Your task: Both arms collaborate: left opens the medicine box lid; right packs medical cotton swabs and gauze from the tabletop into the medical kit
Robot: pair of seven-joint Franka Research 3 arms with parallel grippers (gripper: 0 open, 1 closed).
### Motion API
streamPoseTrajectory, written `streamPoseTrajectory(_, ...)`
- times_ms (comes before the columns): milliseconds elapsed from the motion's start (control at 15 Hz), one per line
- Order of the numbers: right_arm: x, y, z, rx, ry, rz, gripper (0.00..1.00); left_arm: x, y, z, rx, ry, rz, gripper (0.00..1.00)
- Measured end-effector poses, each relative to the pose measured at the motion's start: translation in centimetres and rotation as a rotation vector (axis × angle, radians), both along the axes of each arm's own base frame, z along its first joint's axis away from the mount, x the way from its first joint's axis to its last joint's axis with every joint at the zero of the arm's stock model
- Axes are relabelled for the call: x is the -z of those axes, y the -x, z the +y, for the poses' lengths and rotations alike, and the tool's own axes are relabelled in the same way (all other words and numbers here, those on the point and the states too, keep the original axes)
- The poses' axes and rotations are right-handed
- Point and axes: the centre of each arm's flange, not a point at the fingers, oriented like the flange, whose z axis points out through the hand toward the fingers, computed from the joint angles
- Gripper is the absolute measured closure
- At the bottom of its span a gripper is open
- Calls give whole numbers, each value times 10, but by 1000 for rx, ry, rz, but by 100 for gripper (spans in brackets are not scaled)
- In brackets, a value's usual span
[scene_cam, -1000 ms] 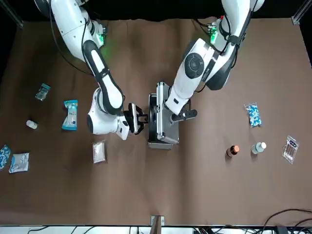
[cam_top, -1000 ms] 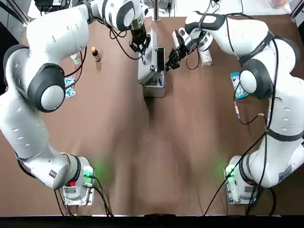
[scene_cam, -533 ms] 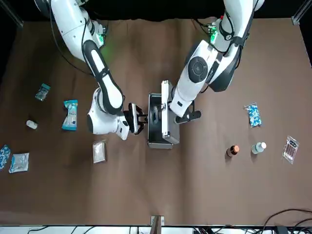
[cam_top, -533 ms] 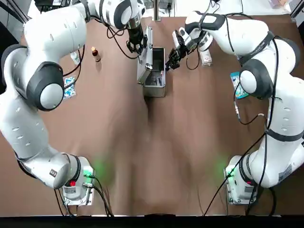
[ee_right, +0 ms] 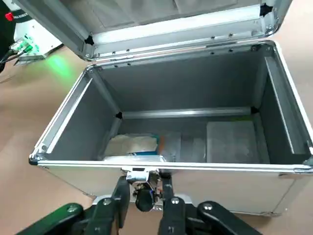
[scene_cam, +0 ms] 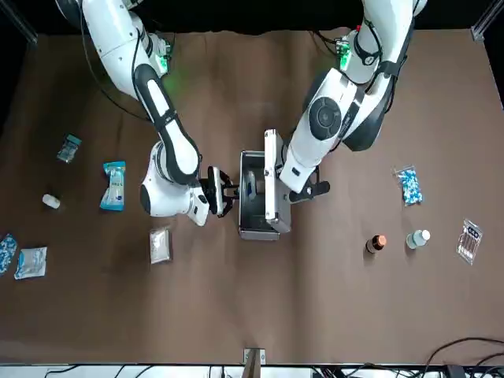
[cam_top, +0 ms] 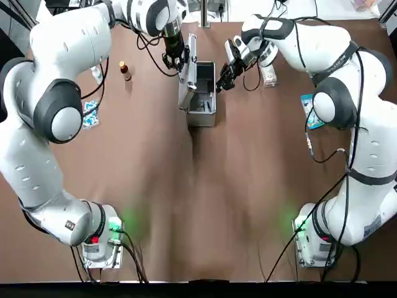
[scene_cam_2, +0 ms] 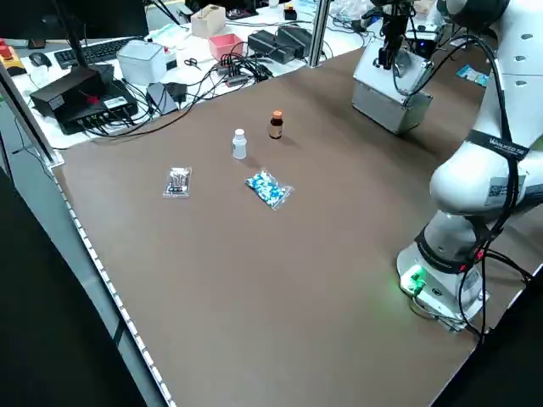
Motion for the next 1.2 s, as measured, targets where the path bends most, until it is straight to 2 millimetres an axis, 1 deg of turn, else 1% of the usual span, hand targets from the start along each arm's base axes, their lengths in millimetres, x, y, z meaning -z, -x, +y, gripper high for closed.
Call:
streamPoseTrajectory(267, 0, 0, 0, 0, 0, -1, 68, 1, -1, 3, -3, -2, 5, 90)
streamPoseTrajectory(333, -1, 1, 2, -2, 0, -2, 68, -2, -12, 16, -28, -4, -7, 82)
streamPoseTrajectory(400, -1, 1, 2, -2, 0, -3, 68, 0, -15, 23, -34, -8, 1, 82)
streamPoseTrajectory(467, -1, 1, 2, -3, 1, -2, 68, 0, -18, 29, -42, -11, 0, 78)
streamPoseTrajectory(533, -1, 1, 2, -4, 1, -2, 68, -4, -24, 36, -54, -12, -12, 70)
streamPoseTrajectory(600, -1, 1, 2, -4, 1, -2, 68, -9, -30, 44, -68, -11, -22, 67)
streamPoseTrajectory(667, -1, 1, 2, -4, 1, -2, 68, -13, -35, 52, -78, -8, -30, 67)
streamPoseTrajectory(733, -1, 1, 2, -4, 1, -2, 68, -16, -39, 59, -80, -7, -35, 62)
streamPoseTrajectory(800, -1, 1, 2, -4, 1, -2, 68, -18, -41, 63, -76, -6, -39, 59)
streamPoseTrajectory(867, -1, 1, 3, -4, 0, -2, 68, -19, -43, 66, -72, -5, -41, 59)
streamPoseTrajectory(1000, -2, 1, 3, -5, 0, -3, 68, -21, -46, 74, -50, -6, -40, 46)
streamPoseTrajectory(1067, -2, 1, 3, -5, 0, -3, 68, -24, -49, 82, -23, -7, -39, 46)
streamPoseTrajectory(1133, -2, 1, 3, -6, 0, -4, 68, -30, -52, 93, 15, -7, -37, 42)
streamPoseTrajectory(1200, -2, 1, 3, -6, 0, -3, 67, -38, -56, 108, 58, -6, -35, 34)
